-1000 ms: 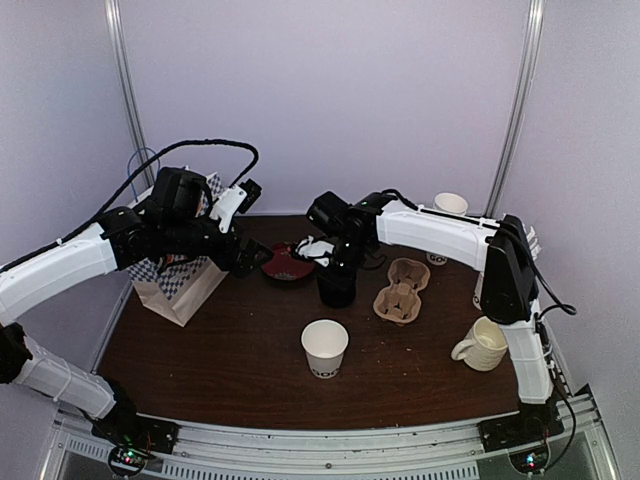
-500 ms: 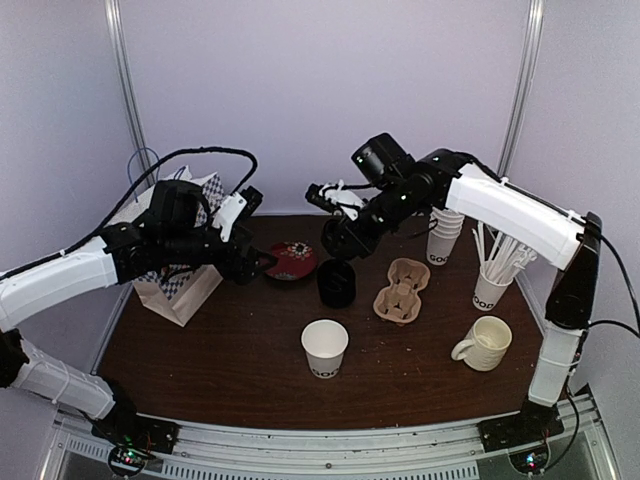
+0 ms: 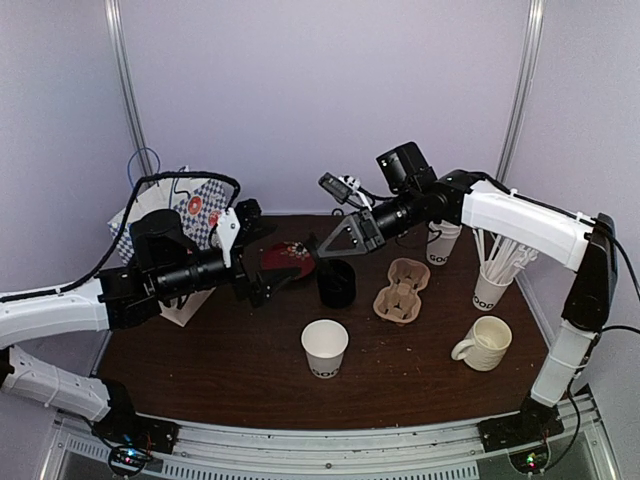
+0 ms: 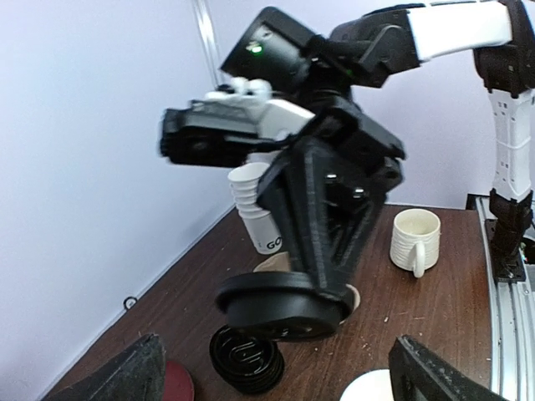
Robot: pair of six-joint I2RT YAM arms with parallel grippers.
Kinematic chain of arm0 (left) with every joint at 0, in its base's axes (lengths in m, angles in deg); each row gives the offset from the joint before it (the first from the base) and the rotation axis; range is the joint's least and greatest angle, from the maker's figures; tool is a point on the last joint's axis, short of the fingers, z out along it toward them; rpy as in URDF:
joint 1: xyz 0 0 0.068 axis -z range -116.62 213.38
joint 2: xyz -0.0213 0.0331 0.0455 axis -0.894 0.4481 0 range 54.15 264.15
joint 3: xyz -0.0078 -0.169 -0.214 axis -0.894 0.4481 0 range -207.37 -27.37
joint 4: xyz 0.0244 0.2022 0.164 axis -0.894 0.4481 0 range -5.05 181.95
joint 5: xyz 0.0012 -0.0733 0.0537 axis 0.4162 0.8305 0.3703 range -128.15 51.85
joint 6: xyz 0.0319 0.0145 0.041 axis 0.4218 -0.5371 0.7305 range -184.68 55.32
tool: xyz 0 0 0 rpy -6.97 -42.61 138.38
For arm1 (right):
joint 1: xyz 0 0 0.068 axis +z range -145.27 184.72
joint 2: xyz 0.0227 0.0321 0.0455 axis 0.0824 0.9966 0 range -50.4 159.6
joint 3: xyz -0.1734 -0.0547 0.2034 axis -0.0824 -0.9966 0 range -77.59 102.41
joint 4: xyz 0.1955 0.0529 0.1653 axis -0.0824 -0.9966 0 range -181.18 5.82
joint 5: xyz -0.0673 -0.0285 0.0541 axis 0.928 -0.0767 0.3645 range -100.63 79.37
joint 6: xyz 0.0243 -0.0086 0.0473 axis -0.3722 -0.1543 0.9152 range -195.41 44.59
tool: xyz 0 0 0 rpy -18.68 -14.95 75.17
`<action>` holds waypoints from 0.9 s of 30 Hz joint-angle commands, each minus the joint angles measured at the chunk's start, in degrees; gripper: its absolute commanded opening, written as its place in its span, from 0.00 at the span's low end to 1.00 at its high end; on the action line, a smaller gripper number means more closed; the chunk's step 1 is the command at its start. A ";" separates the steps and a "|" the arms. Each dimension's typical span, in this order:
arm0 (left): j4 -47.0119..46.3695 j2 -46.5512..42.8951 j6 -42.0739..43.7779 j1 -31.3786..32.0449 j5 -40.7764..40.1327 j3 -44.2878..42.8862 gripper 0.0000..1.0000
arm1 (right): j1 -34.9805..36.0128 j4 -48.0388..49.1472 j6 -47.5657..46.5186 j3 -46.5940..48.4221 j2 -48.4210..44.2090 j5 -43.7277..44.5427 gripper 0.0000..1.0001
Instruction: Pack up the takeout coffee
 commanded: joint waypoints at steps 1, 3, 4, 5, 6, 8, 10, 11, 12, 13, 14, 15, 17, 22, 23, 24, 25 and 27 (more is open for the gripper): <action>-7.19 1.02 5.16 4.73 -6.73 0.53 0.98 | -0.41 10.51 8.42 -0.29 -1.12 -8.81 0.07; -8.41 1.50 4.15 4.90 -7.35 1.09 0.98 | -0.41 12.83 10.74 -0.77 -0.93 -9.72 0.07; -8.76 1.85 4.10 5.02 -7.49 1.22 0.98 | -0.41 14.24 11.98 -1.48 -0.97 -10.17 0.07; -9.19 2.12 4.01 5.07 -7.81 1.28 0.98 | -0.41 15.62 13.08 -2.06 -1.08 -10.65 0.07; -10.11 2.41 4.00 5.10 -8.26 1.59 0.98 | -0.41 16.92 14.22 -2.62 -1.17 -10.96 0.07; -12.01 3.12 3.93 5.05 -8.85 2.15 0.97 | -0.41 19.36 16.17 -3.57 -1.39 -11.62 0.08; -13.52 3.93 3.69 5.08 -9.34 2.18 0.98 | -0.41 21.22 17.82 -4.38 -1.66 -12.08 0.08; -14.27 4.39 3.59 5.05 -9.35 2.25 0.97 | -0.41 21.75 18.13 -4.65 -1.83 -12.24 0.08; -14.78 4.79 3.53 5.10 -9.16 2.18 0.97 | -0.41 21.96 18.30 -4.77 -1.95 -12.35 0.08; -14.90 5.31 3.50 5.06 -8.75 1.94 0.96 | -0.36 22.02 18.40 -4.80 -2.10 -12.36 0.08; -14.87 5.71 3.44 5.06 -8.13 1.69 0.96 | -0.40 22.11 18.45 -4.90 -2.22 -12.36 0.09; -14.88 6.15 3.42 5.05 -7.61 1.34 0.95 | -0.41 22.26 18.46 -4.97 -2.36 -12.50 0.09; -14.78 7.06 3.23 5.19 -6.89 0.97 0.93 | -0.41 22.66 18.74 -5.15 -2.53 -12.83 0.09; -14.99 8.05 2.92 5.30 -7.04 0.64 0.86 | -0.41 26.90 22.11 -6.05 -2.69 -13.65 0.09; -15.16 8.24 2.86 5.24 -7.05 0.72 0.83 | -0.41 27.34 22.48 -6.13 -2.61 -13.79 0.09; -15.18 8.43 2.82 5.28 -7.03 0.60 0.81 | -0.41 27.81 22.88 -6.34 -2.60 -13.91 0.09; -15.23 8.57 2.77 5.24 -7.03 0.50 0.79 | -0.41 28.36 23.31 -6.59 -2.60 -13.94 0.09; -15.53 8.78 2.52 5.31 -6.99 0.39 0.77 | -0.41 29.24 23.72 -7.11 -2.68 -13.99 0.10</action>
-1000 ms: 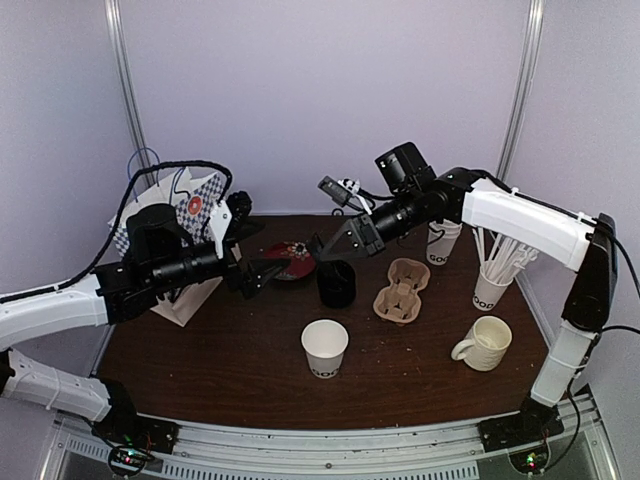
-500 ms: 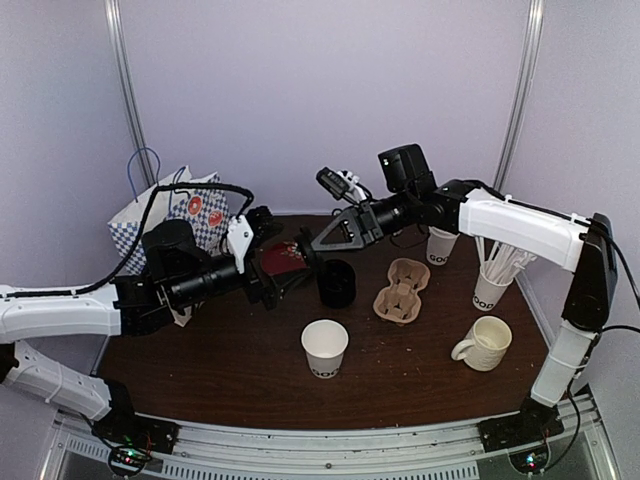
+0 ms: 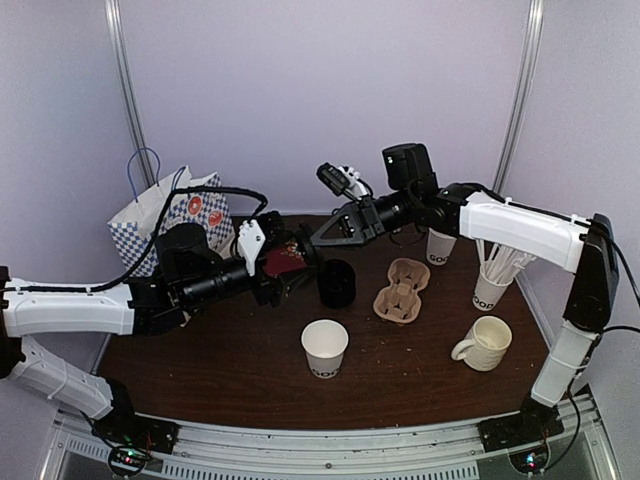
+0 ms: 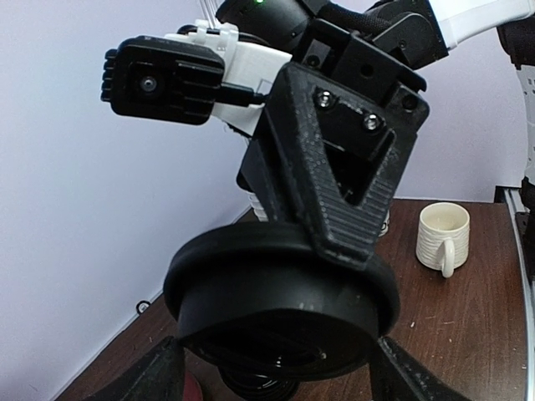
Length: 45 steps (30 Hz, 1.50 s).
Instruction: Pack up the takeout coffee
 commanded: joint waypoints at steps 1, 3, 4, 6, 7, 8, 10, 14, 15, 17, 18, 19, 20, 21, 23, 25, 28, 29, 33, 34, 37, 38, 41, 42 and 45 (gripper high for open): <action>-4.01 0.80 -0.44 0.16 0.62 -1.38 0.76 | -0.21 4.76 2.11 -1.33 -2.24 -1.28 0.10; -4.31 1.10 -0.61 0.11 0.60 -1.59 0.76 | -0.21 5.00 2.11 -1.72 -2.30 -1.14 0.10; -4.53 1.33 -0.81 0.15 0.54 -1.70 0.77 | -0.21 5.08 2.11 -1.95 -2.36 -1.03 0.10; -5.49 1.84 -1.30 0.19 -0.16 -1.71 0.83 | -0.21 5.10 2.11 -2.06 -2.48 -1.07 0.10; -5.95 2.10 -1.44 0.19 -0.34 -1.68 0.84 | -0.21 5.09 2.11 -2.11 -2.61 -1.07 0.10; -6.09 2.29 -1.57 0.19 -0.50 -1.77 0.84 | -0.21 5.08 2.09 -2.14 -2.71 -1.07 0.10; -6.19 2.68 -1.71 0.11 -0.56 -2.24 0.84 | -0.21 4.99 2.04 -2.25 -2.91 -1.10 0.10; -6.12 3.10 -1.98 0.15 0.36 -2.77 0.78 | -0.21 4.73 1.68 -2.58 -3.15 -0.94 0.10; -6.11 3.12 -2.09 0.18 0.50 -2.76 0.77 | -0.21 4.65 1.60 -2.65 -3.19 -0.85 0.10; -6.06 2.98 -2.49 0.16 0.50 -2.78 0.75 | -0.21 4.03 1.08 -2.59 -3.28 -0.66 0.10; -5.91 2.87 -2.62 0.14 0.37 -2.75 0.73 | -0.21 3.43 0.55 -2.56 -3.28 -0.36 0.11; -5.70 2.79 -2.77 0.18 -0.03 -2.95 0.72 | -0.28 2.47 -0.59 -2.38 -3.29 -0.17 0.13; -5.24 2.72 -3.02 0.17 -0.46 -3.09 0.71 | -0.48 0.92 -1.85 -2.11 -3.33 0.15 0.19; -4.20 2.63 -3.14 0.18 -0.66 -3.35 0.71 | -0.77 -1.20 -4.15 -1.22 -3.43 0.70 0.25; -0.40 2.34 -3.84 0.19 -1.01 -4.60 0.71 | -2.11 -11.97 -13.19 1.81 -3.90 3.60 0.37; 6.34 1.90 -4.63 0.19 -1.26 -6.98 0.70 | -3.70 -24.12 -24.36 5.24 -5.10 8.77 0.47; 18.60 1.09 -5.38 0.34 -0.76 -11.00 0.69 | -5.56 -35.92 -37.52 7.10 -8.05 18.89 0.52; 23.16 0.93 -5.64 0.31 -0.55 -12.67 0.69 | -6.36 -37.16 -39.66 6.24 -9.36 21.39 0.52; 44.24 3.11 -6.68 0.34 0.84 -22.70 0.68 | -10.38 -36.15 -42.48 -0.18 -14.64 33.43 0.54; 48.79 4.21 -6.85 0.34 1.58 -25.03 0.68 | -11.63 -35.46 -43.17 -2.04 -15.63 36.68 0.54; 59.31 8.11 -6.87 0.44 4.68 -31.03 0.67 | -14.12 -31.43 -44.68 -8.35 -17.66 44.82 0.56; 62.07 9.29 -6.87 0.62 5.53 -32.57 0.67 | -14.60 -30.12 -45.07 -10.20 -17.94 46.53 0.56; 69.20 12.87 -7.75 1.31 5.58 -37.02 0.67 | -15.04 -26.86 -46.16 -14.56 -18.35 47.73 0.56; 71.22 14.05 -8.63 1.42 5.60 -38.52 0.67 | -15.13 -26.14 -46.39 -15.58 -18.39 47.45 0.56; 77.49 17.66 -8.72 1.74 5.32 -42.48 0.67 | -15.24 -24.10 -46.65 -17.71 -18.48 46.82 0.56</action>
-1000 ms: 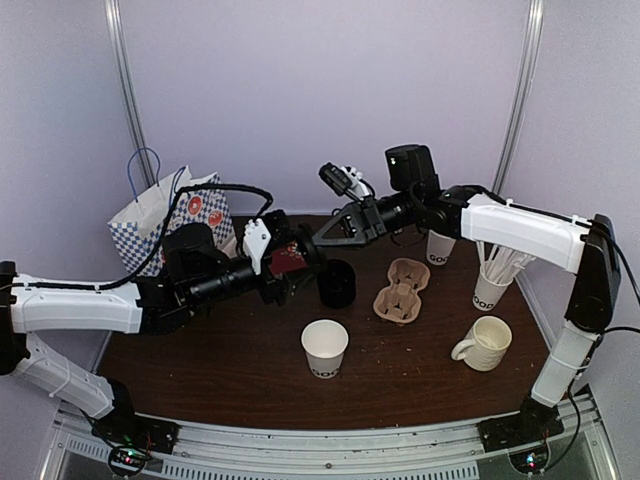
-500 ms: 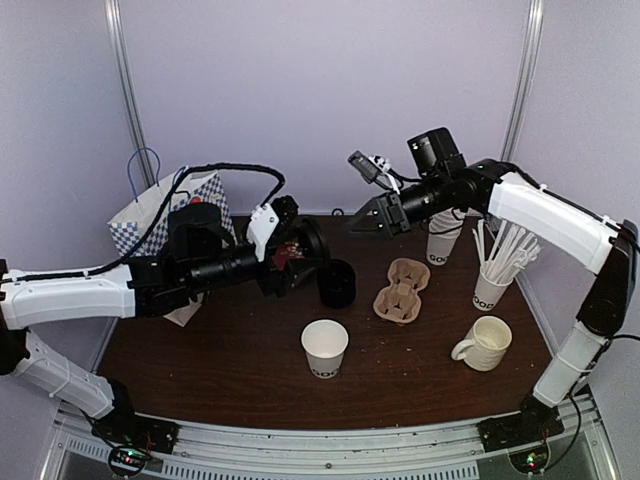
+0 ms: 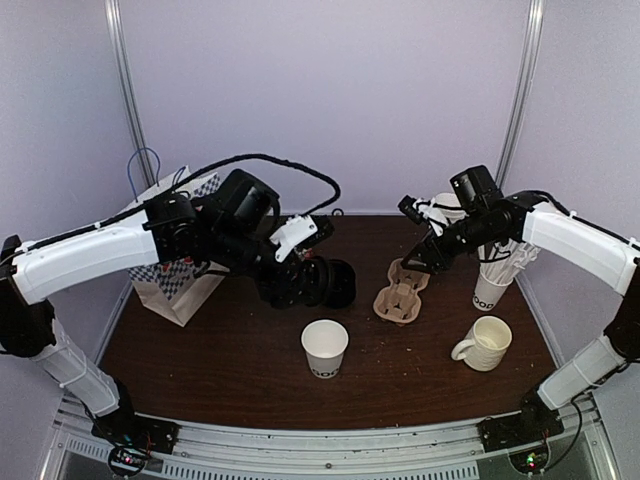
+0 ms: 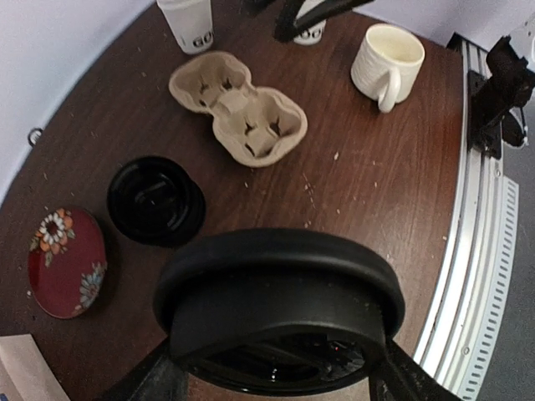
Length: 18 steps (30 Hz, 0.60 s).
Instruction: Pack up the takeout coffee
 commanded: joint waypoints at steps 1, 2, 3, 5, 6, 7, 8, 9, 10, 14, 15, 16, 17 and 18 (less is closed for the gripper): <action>15.53 4.96 -1.64 0.76 1.15 -6.06 0.66 | -0.22 4.99 -2.78 -2.52 -0.72 3.19 0.56; 17.16 6.15 -1.75 0.97 1.11 -7.23 0.66 | -0.22 5.21 -3.15 -2.95 -0.82 3.00 0.56; 18.56 7.29 -1.83 1.28 1.16 -8.19 0.67 | -0.23 5.58 -3.49 -3.46 -1.01 2.87 0.56; 20.29 9.49 -2.09 1.81 0.86 -9.82 0.67 | -0.23 6.44 -3.54 -4.32 -1.43 2.59 0.56; 20.91 10.56 -2.26 2.13 0.64 -10.59 0.67 | -0.23 6.68 -3.65 -4.63 -1.50 2.28 0.56; 21.47 11.72 -2.37 2.32 0.36 -11.52 0.67 | -0.23 6.76 -3.68 -4.89 -1.59 2.14 0.56; 22.38 12.90 -2.34 2.57 0.15 -12.41 0.67 | -0.23 6.99 -3.68 -5.18 -1.70 1.95 0.56; 23.07 14.04 -2.30 2.87 -0.03 -13.24 0.67 | -0.23 7.39 -3.67 -5.66 -1.87 1.75 0.56; 23.81 15.13 -2.25 3.08 -0.25 -14.07 0.67 | -0.23 7.79 -3.65 -6.09 -1.95 1.48 0.56; 25.49 18.89 -1.98 3.83 -1.33 -17.13 0.67 | -0.24 8.20 -4.03 -6.87 -2.21 1.30 0.56; 25.81 19.93 -2.17 3.95 -1.28 -17.87 0.67 | -0.23 8.28 -4.16 -7.03 -2.25 1.39 0.56; 26.33 20.73 -2.27 3.94 -1.16 -18.66 0.67 | -0.27 8.37 -4.30 -7.21 -2.38 1.37 0.56; 26.89 21.53 -2.29 3.93 -0.95 -19.40 0.67 | -0.24 8.51 -4.36 -7.37 -2.47 1.39 0.56; 27.38 22.24 -2.36 4.05 -1.01 -20.12 0.67 | -0.23 8.58 -4.38 -7.59 -2.56 1.38 0.56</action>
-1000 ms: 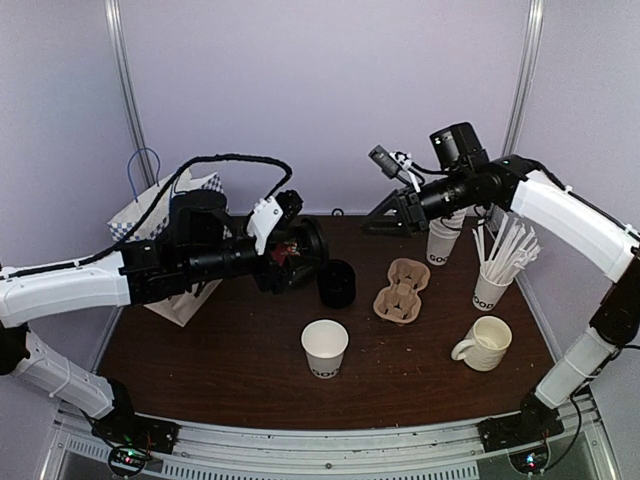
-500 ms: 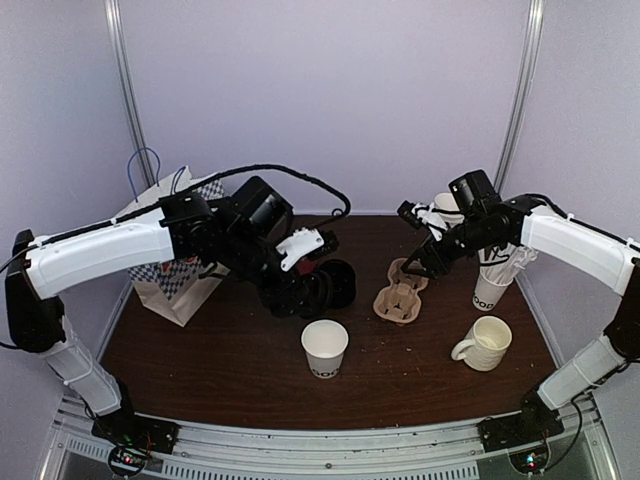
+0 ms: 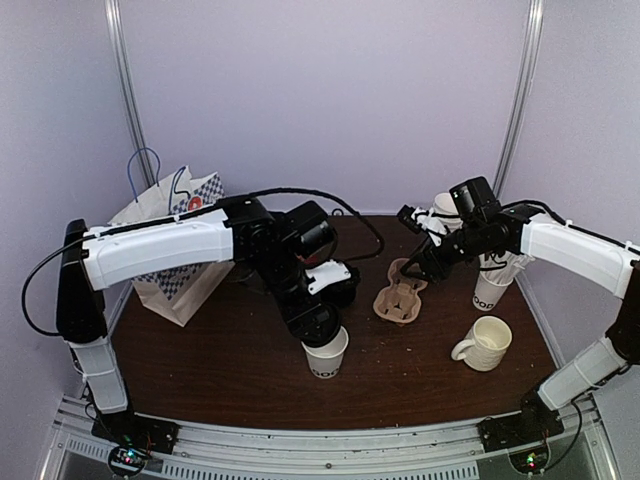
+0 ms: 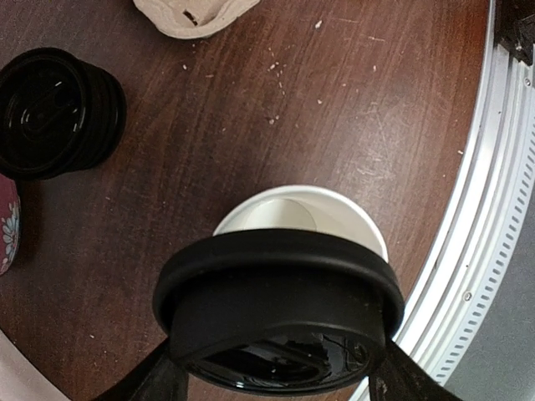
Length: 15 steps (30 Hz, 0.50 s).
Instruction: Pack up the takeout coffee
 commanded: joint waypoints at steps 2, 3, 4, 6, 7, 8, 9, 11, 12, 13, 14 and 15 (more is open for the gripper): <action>3.67 3.22 -0.74 0.58 -0.56 -4.50 0.67 | -0.20 1.82 -0.97 -1.07 -1.94 -0.28 0.56; 4.10 3.72 -0.62 0.64 -0.60 -4.96 0.67 | -0.20 1.83 -1.01 -1.21 -1.95 -0.39 0.56; 4.49 4.24 -0.51 0.78 -0.79 -5.37 0.67 | -0.20 1.91 -1.02 -1.26 -1.89 -0.45 0.56; 5.29 5.18 -0.41 0.97 -1.24 -6.32 0.67 | -0.20 1.92 -1.04 -1.27 -1.66 -0.69 0.56; 5.56 5.58 -0.40 1.06 -1.15 -6.70 0.67 | -0.20 1.85 -1.06 -1.31 -1.53 -0.72 0.56; 5.79 5.94 -0.39 1.15 -1.08 -6.96 0.68 | -0.20 1.84 -1.02 -1.30 -1.39 -0.84 0.56; 5.88 6.16 -0.39 1.20 -0.90 -7.01 0.68 | -0.20 1.85 -0.95 -1.30 -1.30 -0.89 0.56; 5.87 6.49 -0.39 1.18 -0.57 -7.16 0.68 | -0.20 1.88 -0.95 -1.34 -1.08 -1.11 0.56; 5.85 6.62 -0.39 1.23 -0.49 -7.18 0.68 | -0.20 1.95 -0.93 -1.27 -1.01 -1.10 0.56; 5.81 6.78 -0.39 1.27 -0.48 -7.30 0.68 | -0.20 1.94 -0.94 -1.28 -0.91 -1.02 0.56; 5.79 6.90 -0.39 1.21 -0.50 -7.33 0.69 | -0.20 2.01 -0.93 -1.27 -0.82 -0.99 0.56; 5.80 7.11 -0.39 1.29 -0.46 -7.45 0.69 | -0.20 2.01 -0.88 -1.29 -0.69 -0.98 0.56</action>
